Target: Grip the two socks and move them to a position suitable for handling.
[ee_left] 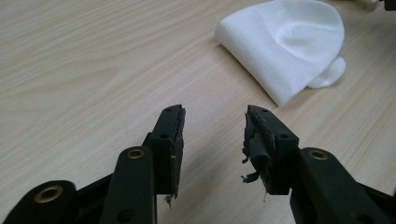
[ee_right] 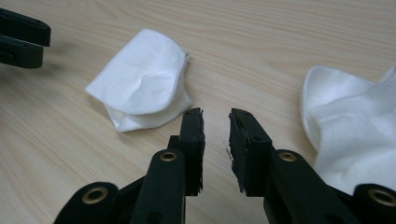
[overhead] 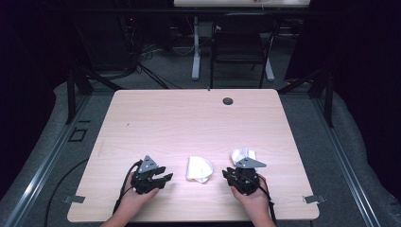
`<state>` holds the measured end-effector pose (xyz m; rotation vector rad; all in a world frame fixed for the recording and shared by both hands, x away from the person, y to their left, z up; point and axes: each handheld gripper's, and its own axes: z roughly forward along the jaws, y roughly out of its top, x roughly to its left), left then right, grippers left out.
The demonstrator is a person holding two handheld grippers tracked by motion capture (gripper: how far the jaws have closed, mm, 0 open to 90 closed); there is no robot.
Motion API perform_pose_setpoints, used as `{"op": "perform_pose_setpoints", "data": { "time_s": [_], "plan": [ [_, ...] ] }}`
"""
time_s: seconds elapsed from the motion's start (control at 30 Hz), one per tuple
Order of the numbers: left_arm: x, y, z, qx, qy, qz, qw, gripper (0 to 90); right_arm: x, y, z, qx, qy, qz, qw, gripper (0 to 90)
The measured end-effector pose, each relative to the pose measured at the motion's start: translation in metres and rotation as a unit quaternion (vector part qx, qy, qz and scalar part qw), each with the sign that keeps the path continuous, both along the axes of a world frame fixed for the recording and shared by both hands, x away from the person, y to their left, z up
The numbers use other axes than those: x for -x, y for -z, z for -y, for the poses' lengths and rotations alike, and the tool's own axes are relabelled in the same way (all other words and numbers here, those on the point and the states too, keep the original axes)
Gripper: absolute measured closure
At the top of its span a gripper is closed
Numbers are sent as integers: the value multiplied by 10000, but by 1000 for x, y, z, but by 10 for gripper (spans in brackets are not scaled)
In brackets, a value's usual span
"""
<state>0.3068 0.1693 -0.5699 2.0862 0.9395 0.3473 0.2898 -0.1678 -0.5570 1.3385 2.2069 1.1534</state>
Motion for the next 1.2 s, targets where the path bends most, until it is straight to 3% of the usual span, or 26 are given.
{"op": "perform_pose_setpoints", "data": {
  "time_s": [0.37, 0.47, 0.53, 0.67, 0.9, 0.93, 1.1, 1.2],
  "plan": [
    [1, 0, 4, 41, 39, 4, 10000, 622, -4, -4, -10, -310, -109, -53, 9994, 751],
    [1, -2, 4, 53, 46, 5, 10000, 629, -6, -6, -15, -385, -173, -74, 9991, 809],
    [1, -4, 3, 57, 53, 8, 10000, 629, -7, -13, -30, -164, -509, -37, 9986, 861],
    [-1, -6, -4, 114, -73, 39, 9999, 619, -12, -15, -51, -92, -698, 43, 9975, 843],
    [-3, -6, -14, 103, -274, 154, 9995, 527, -29, 1, -65, 49, -597, -58, 9982, 824],
    [-4, -6, -17, 158, -332, 147, 9992, 524, -33, 7, -67, 171, -590, -143, 9980, 825],
    [-4, -6, -21, 183, -420, 166, 9988, 513, -35, 15, -71, 308, -635, -276, 9971, 834],
    [-4, -6, -23, 170, -425, 155, 9988, 508, -35, 19, -71, 271, -659, -383, 9967, 838]
  ]
}}
